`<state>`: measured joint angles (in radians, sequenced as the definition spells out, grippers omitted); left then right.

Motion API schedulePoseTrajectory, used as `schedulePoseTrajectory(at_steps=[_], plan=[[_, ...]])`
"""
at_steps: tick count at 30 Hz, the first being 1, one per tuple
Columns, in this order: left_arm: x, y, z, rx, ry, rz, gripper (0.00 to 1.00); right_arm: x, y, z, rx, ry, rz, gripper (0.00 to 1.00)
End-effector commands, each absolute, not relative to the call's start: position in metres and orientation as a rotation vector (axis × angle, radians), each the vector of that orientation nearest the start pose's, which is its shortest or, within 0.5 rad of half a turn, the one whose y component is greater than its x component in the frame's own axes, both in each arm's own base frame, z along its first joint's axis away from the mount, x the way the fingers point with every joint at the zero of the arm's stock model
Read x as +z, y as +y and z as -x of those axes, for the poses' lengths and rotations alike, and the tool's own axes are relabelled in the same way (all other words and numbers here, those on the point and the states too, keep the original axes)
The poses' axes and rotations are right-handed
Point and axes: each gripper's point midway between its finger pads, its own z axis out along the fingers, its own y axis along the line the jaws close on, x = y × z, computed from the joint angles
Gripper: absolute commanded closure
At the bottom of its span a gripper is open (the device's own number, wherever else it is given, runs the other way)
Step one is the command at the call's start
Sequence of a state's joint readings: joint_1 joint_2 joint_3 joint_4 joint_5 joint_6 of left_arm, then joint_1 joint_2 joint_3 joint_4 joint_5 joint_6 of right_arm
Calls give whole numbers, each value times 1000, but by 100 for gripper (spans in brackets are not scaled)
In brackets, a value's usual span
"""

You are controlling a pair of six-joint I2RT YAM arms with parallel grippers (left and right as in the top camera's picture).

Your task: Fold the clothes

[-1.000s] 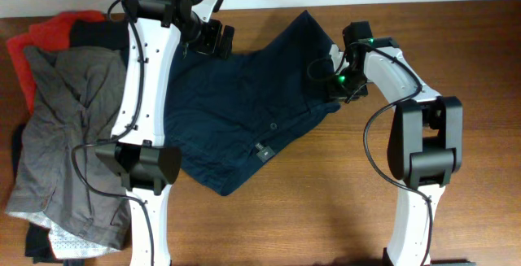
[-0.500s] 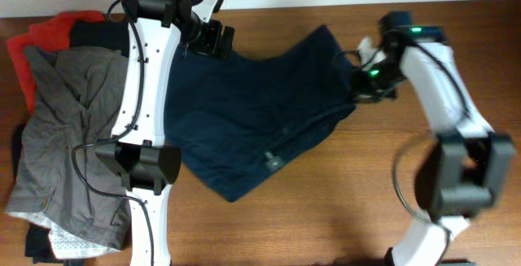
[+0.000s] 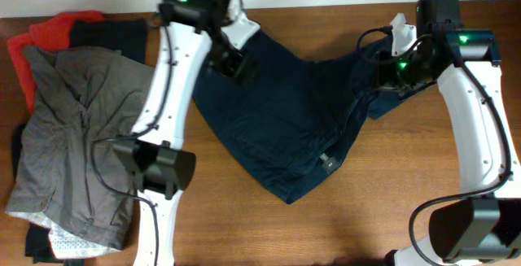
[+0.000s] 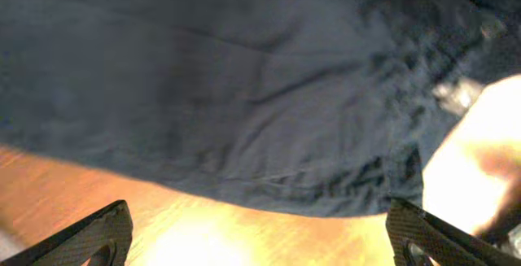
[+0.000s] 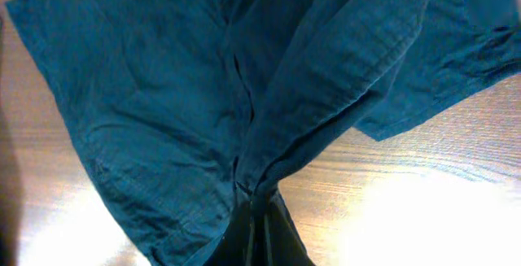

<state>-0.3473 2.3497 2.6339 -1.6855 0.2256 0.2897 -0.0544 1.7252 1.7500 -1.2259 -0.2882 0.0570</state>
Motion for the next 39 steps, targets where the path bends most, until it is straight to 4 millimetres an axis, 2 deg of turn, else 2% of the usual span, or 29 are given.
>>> schedulePoseTrajectory(at_steps=[1, 3, 7, 11, 15, 19, 24, 27, 28, 29, 30, 34, 39], plan=[[165, -221, -398, -412, 2779, -1244, 1, 220, 4, -396, 368, 2725, -162, 96], [146, -230, -380, -418, 2821, -1339, 1, 221, -9, -396, 359, 2718, -205, 96], [120, -235, -353, -437, 2911, -1428, 1, 222, -22, -398, 346, 2698, -239, 96], [105, -243, -330, -460, 2961, -1503, 1, 223, -26, -401, 340, 2685, -250, 96], [103, -265, -308, -549, 2950, -1575, 1, 224, -27, -402, 338, 2678, -251, 96], [115, -292, -286, -647, 2880, -1651, 1, 224, -28, -404, 336, 2671, -249, 96], [115, -310, -256, -596, 2830, -1798, 1, 225, -28, -404, 336, 2668, -247, 96], [106, -314, -237, -531, 2874, -1844, 1, 225, -28, -405, 335, 2666, -246, 96], [99, -312, -228, -454, 2914, -1862, 1, 225, -28, -405, 335, 2665, -246, 96], [94, -309, -225, -377, 2941, -1854, 1, 225, -28, -405, 335, 2664, -246, 96], [84, -306, -226, -220, 2976, -1804, 1, 226, -28, -407, 334, 2658, -244, 96], [72, -315, -228, -78, 2984, -1695, 1, 226, -29, -408, 332, 2651, -242, 96], [64, -324, -249, 177, 2917, -1487, 1, 226, -29, -408, 332, 2650, -242, 96]])
